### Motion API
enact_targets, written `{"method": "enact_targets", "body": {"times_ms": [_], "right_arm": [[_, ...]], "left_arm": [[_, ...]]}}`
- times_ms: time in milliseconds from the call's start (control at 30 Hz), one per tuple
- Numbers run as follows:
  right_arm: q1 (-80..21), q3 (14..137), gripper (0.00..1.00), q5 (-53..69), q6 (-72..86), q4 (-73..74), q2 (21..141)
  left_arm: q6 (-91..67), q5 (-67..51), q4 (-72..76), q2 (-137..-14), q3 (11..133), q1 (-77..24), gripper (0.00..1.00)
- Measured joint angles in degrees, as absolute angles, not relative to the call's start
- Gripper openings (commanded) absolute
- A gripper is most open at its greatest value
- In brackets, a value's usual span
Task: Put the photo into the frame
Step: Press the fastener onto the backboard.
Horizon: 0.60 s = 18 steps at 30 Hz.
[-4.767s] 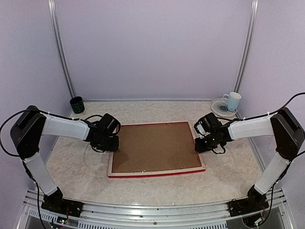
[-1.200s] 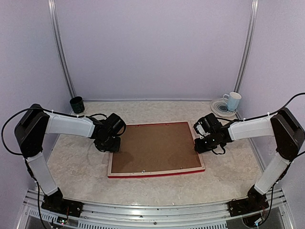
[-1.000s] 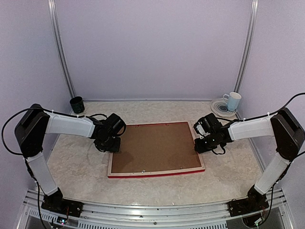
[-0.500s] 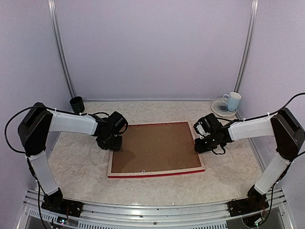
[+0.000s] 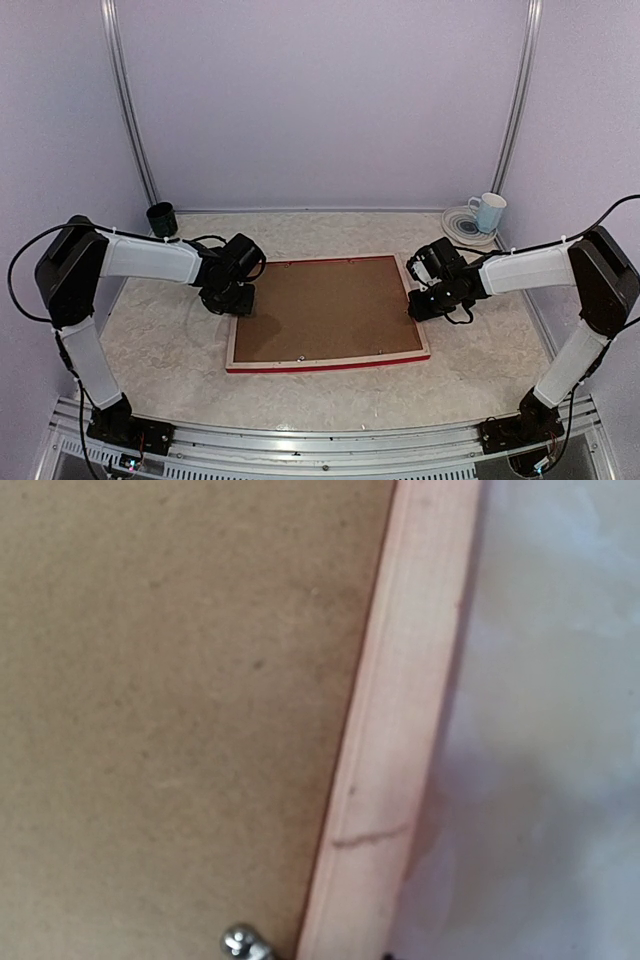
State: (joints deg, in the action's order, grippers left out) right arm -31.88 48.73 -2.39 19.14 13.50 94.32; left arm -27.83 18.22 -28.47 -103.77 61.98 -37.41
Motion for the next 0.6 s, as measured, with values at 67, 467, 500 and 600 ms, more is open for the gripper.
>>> {"method": "enact_targets", "body": {"times_ms": [67, 467, 500, 600], "right_arm": [[-31.88, 48.71, 0.22, -2.39, 19.14, 13.5, 94.32], [-31.86, 48.6, 0.22, -2.37, 19.11, 13.37, 94.26], [-31.86, 48.58, 0.22, -2.37, 19.11, 13.32, 94.24], [-31.77, 48.42, 0.22, -2.28, 19.11, 13.19, 94.15]], "left_arm": [[-27.81, 18.22, -28.1, -103.63, 61.65, -37.41, 0.17], [-27.81, 18.2, -26.24, -102.78, 60.1, -37.39, 0.08], [-27.81, 18.2, -26.02, -102.69, 59.92, -37.39, 0.07], [-27.81, 18.2, -25.52, -102.48, 59.44, -37.39, 0.13]]}}
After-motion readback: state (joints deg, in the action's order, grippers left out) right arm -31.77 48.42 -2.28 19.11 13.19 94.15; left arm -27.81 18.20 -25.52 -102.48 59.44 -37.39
